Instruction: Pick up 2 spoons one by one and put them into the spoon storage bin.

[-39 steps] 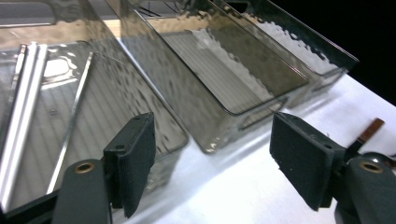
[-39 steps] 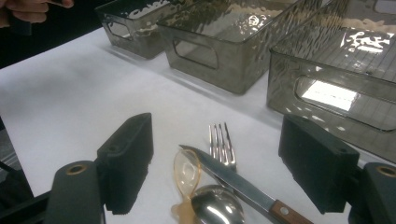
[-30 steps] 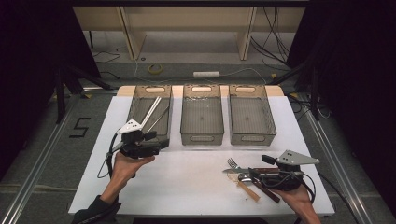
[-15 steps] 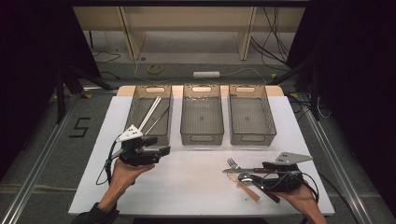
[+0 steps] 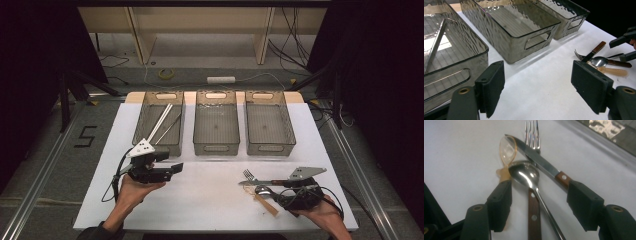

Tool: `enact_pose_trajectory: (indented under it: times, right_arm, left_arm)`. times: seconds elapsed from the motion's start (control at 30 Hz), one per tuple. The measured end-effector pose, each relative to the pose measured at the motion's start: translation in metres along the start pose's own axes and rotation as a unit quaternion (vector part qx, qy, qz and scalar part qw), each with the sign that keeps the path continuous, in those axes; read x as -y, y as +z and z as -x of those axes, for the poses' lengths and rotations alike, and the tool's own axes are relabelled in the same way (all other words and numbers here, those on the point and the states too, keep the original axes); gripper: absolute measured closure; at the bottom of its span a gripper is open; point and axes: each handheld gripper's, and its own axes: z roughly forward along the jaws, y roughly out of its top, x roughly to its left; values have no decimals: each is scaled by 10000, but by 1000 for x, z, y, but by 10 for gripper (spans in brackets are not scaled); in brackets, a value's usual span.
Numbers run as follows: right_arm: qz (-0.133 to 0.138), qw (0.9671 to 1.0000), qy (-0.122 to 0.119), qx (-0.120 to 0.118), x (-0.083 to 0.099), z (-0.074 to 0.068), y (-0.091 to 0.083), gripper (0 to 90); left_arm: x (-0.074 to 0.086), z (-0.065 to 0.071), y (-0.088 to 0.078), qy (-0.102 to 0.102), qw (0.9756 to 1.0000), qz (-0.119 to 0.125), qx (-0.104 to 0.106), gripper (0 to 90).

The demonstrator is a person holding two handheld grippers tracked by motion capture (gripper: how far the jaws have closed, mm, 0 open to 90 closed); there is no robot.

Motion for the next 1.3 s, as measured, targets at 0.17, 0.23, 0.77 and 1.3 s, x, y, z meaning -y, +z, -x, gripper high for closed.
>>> enact_pose_trajectory:
  times: [0.17, 0.23, 0.77, 1.3]
  right_arm:
    - [-195, 9998, 71, -41, 7, 5, -1, 402]
    - [-226, 9997, 101, -45, 9, 8, -1, 412]
    - [-793, 9968, -4, 110, 17, 17, -6, 527]
    - [-1051, 9941, -227, 117, 15, 20, 2, 663]
  left_arm:
    - [1, 3, 2, 22, 10000, -22, 22, 264]
    - [1, 4, 2, 43, 10000, -7, 8, 264]
    - [6, 8, -4, 83, 9999, 119, 38, 258]
    - [9, 11, -9, 57, 9994, 306, 168, 250]
